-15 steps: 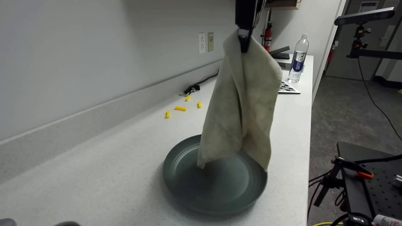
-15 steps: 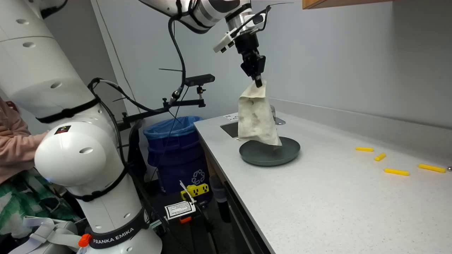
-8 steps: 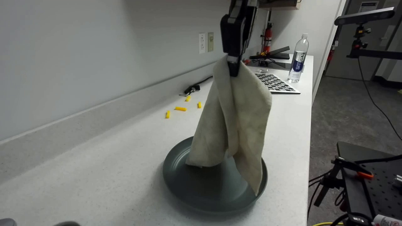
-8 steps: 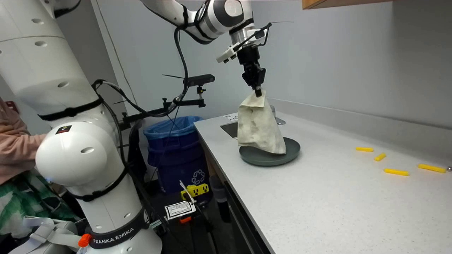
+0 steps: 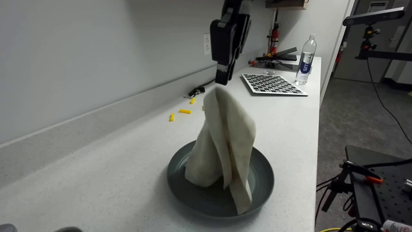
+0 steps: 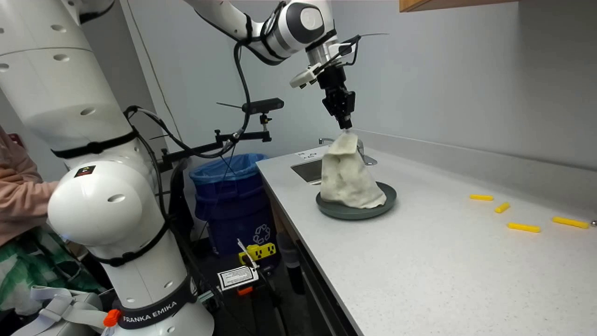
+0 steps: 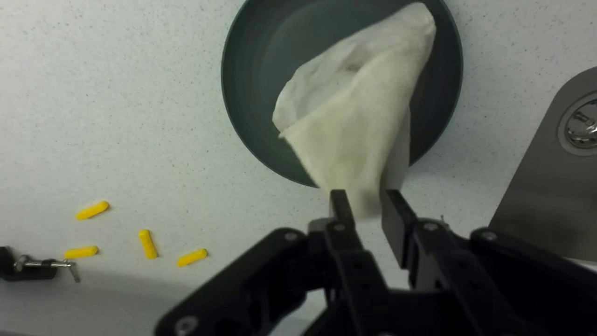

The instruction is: Wipe the plate with the towel, put the towel on the counter then move the plate backwards

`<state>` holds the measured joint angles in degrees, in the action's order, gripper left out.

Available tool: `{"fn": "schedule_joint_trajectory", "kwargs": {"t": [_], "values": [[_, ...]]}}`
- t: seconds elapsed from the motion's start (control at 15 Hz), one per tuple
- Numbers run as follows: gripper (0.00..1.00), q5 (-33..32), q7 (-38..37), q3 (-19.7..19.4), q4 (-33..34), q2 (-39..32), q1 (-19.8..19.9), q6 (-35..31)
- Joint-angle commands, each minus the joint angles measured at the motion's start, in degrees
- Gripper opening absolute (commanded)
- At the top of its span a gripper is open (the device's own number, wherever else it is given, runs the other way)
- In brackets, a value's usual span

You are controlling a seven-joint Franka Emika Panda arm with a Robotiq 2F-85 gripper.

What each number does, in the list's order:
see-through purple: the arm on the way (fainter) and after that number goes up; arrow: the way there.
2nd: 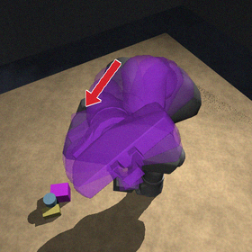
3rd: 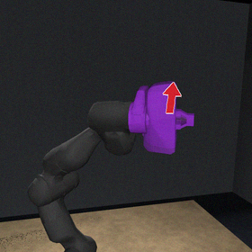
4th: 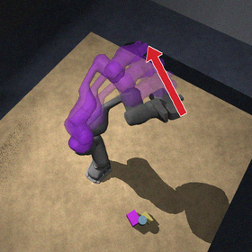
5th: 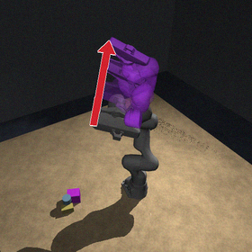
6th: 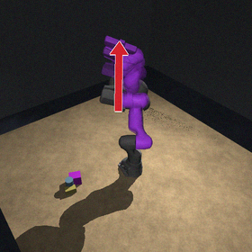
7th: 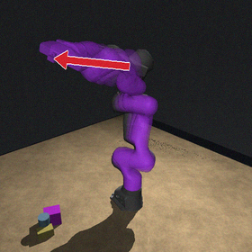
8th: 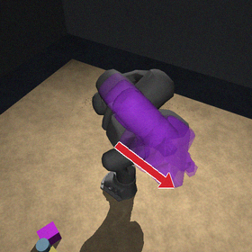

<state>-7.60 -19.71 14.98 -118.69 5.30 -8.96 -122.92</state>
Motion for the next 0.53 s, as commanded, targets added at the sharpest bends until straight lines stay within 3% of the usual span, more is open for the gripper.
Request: {"fn": "schedule_joint_trajectory", "kwargs": {"t": [0.0, 0.33, 0.47], "values": [[0.58, -1.2, -0.4, -0.7, -0.5, 0.3, -0.6, -0.9], [0.95, -0.4, -0.6, -1.4, -1.1, 1.6, -0.4, -0.5], [1.0, -0.1, -0.6, -1.4, -1.2, 2.3, -0.5, 0.0]]}}
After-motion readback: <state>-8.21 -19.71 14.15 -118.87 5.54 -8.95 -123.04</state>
